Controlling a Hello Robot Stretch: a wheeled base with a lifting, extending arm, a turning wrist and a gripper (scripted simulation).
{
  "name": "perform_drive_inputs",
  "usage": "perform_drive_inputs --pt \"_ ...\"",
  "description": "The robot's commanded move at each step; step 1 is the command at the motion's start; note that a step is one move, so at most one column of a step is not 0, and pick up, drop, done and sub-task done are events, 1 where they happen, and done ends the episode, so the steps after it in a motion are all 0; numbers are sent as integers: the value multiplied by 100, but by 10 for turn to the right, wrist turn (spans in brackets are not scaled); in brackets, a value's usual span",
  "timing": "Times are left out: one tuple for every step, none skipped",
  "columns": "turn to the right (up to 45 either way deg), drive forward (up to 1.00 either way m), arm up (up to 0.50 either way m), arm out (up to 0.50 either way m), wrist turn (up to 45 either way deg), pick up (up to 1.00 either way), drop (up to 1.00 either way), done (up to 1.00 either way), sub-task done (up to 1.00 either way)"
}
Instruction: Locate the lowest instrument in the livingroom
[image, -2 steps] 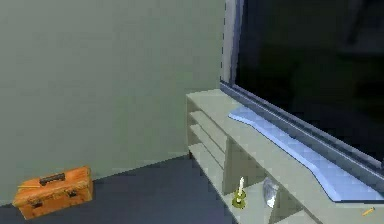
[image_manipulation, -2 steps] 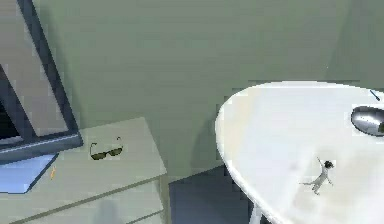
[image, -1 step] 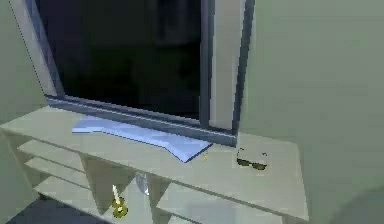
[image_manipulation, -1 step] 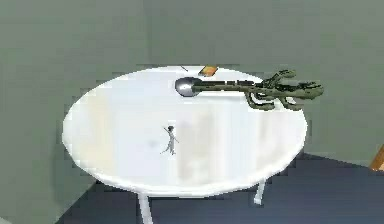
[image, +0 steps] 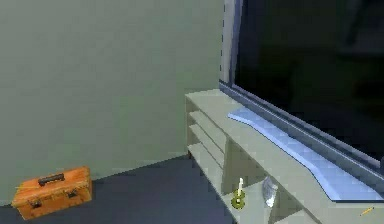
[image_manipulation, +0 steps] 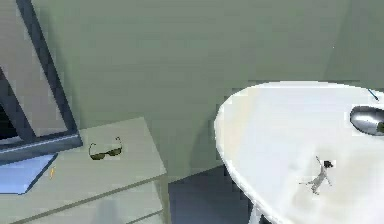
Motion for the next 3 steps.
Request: perform_drive_inputs --pt "-450 0 0 0 0 0 0 0 0" --pt "-450 0 0 0 0 0 0 0 0" --pt "-210 0 0 0 0 0 0 0 0"
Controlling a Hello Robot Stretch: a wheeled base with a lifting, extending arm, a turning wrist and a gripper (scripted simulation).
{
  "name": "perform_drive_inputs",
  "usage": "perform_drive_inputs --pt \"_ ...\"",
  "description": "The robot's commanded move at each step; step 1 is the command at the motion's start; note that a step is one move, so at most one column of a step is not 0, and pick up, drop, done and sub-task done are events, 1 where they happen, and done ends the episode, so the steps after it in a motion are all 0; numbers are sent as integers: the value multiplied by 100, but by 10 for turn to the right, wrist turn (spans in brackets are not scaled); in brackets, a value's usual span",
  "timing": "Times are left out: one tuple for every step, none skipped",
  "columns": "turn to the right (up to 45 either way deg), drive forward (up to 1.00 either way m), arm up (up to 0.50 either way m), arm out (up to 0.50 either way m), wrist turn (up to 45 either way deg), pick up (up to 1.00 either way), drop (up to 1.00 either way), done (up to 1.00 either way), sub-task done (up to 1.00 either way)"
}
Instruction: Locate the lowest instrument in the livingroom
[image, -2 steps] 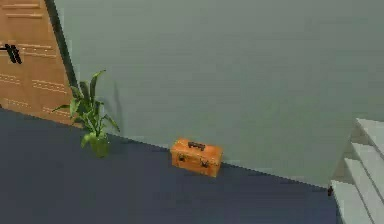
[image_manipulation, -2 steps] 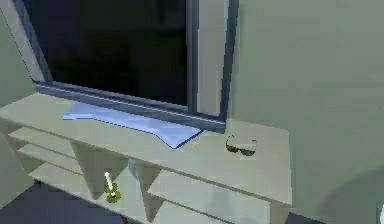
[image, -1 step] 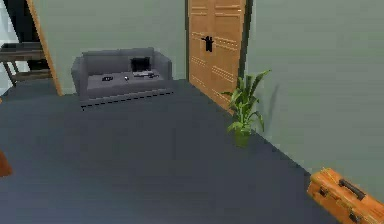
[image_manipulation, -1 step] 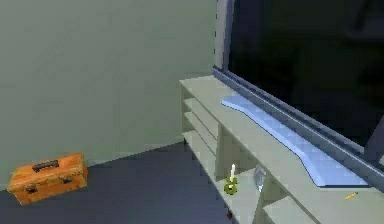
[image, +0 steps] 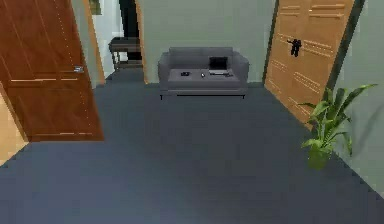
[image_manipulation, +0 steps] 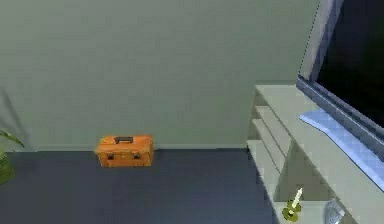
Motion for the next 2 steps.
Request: perform_drive_inputs --pt "0 100 0 0 0 0 0 0 0" --pt "0 100 0 0 0 0 0 0 0"
